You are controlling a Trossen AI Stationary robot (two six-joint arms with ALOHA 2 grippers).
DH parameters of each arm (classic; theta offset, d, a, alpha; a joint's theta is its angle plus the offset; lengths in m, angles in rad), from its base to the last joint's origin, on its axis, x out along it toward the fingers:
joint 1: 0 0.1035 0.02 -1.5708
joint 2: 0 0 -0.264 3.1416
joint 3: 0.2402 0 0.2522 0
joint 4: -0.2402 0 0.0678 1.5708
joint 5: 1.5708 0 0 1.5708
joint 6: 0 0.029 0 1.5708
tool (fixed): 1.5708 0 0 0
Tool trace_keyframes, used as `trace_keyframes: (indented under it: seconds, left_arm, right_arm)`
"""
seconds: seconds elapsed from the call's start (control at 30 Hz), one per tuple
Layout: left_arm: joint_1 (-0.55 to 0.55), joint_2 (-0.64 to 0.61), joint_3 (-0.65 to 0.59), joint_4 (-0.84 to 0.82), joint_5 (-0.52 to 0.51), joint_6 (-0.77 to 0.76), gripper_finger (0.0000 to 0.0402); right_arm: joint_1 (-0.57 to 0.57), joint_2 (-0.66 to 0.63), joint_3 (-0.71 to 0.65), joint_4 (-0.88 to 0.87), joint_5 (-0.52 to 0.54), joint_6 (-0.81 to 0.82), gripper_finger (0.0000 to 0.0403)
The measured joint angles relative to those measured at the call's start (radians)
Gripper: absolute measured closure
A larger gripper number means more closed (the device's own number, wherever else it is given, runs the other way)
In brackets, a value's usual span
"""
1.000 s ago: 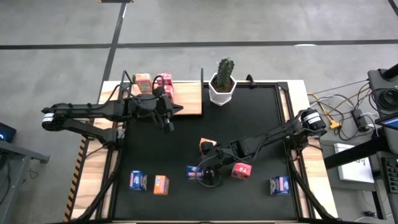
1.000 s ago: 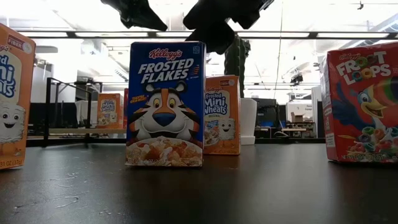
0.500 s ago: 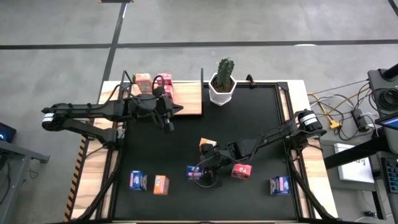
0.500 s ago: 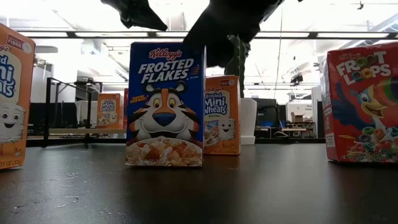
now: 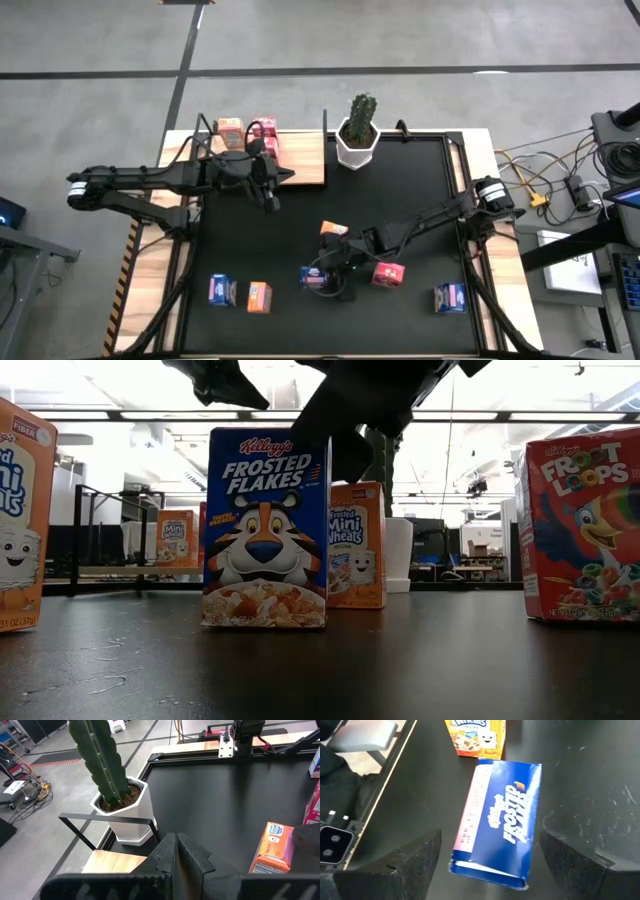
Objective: Stack cereal on shelf
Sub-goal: Put the middle blue cereal box on the shelf
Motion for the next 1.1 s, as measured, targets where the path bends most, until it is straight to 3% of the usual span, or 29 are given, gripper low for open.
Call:
trace_keyframes:
  seconds: [0.47,1.1]
  left_arm:
    - [0.000,0.000,0.000,0.000,0.000,0.000,0.0400]
    - [0.000,-0.025,0.000,0.017,0.000,0.050,0.0400]
  right_arm:
    - [-0.002,0.000,0.000,-0.001,0.011,-0.034,0.0187]
    - [-0.002,-0.053,0.000,-0.008,0.026,-0.042,0.0225]
